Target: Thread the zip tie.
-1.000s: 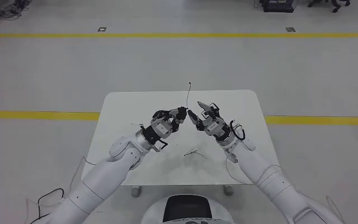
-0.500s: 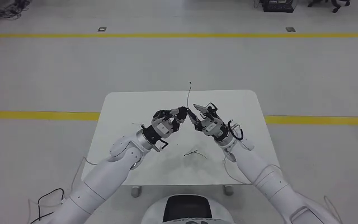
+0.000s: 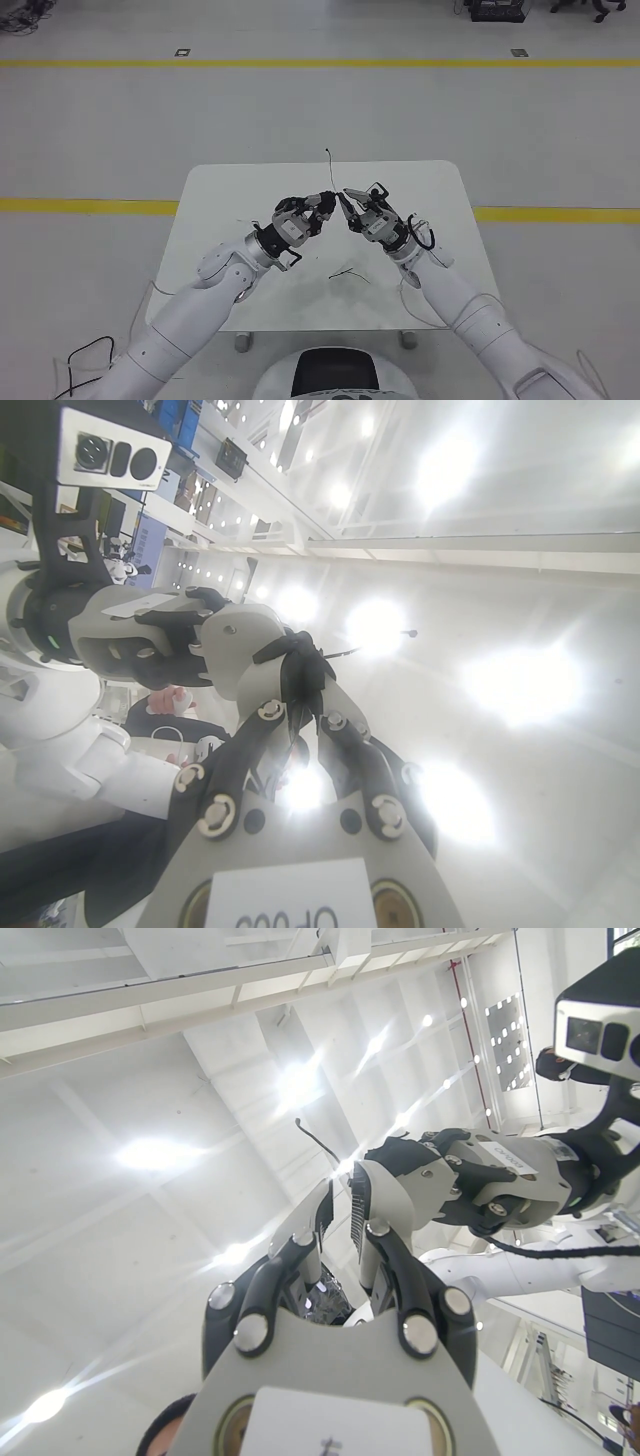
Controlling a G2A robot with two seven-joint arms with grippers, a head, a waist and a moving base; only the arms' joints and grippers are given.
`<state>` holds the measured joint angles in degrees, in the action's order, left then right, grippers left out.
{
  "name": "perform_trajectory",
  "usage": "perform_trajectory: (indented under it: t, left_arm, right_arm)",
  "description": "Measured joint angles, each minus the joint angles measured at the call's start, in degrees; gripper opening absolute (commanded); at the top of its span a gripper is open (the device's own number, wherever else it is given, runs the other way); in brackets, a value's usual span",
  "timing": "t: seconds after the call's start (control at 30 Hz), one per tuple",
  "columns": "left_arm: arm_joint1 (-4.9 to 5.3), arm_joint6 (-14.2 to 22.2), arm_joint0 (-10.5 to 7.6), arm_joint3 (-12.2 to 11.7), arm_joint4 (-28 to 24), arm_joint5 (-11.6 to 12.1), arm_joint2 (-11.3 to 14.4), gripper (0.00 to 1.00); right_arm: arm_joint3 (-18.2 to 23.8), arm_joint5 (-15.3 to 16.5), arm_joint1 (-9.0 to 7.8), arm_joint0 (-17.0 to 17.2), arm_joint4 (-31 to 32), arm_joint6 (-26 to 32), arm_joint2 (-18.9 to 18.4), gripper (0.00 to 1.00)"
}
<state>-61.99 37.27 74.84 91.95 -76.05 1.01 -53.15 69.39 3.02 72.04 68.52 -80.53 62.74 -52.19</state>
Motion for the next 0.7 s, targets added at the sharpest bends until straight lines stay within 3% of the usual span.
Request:
perform_trajectory:
  t: [0.6, 0.7]
  left_arm:
    - [-0.94, 0.5, 0.24, -0.4, 1.3, -1.0, -0.8, 0.00]
    - [-1.07, 0.5, 0.32, -0.4, 1.6, -1.3, -0.9, 0.00]
  right_arm:
    - [-0.8, -1.8, 1.28, 0.1, 2.4, 0.9, -1.7, 0.05]
    - [-0.9, -2.0, 1.45, 0.2, 2.9, 1.0, -2.0, 0.00]
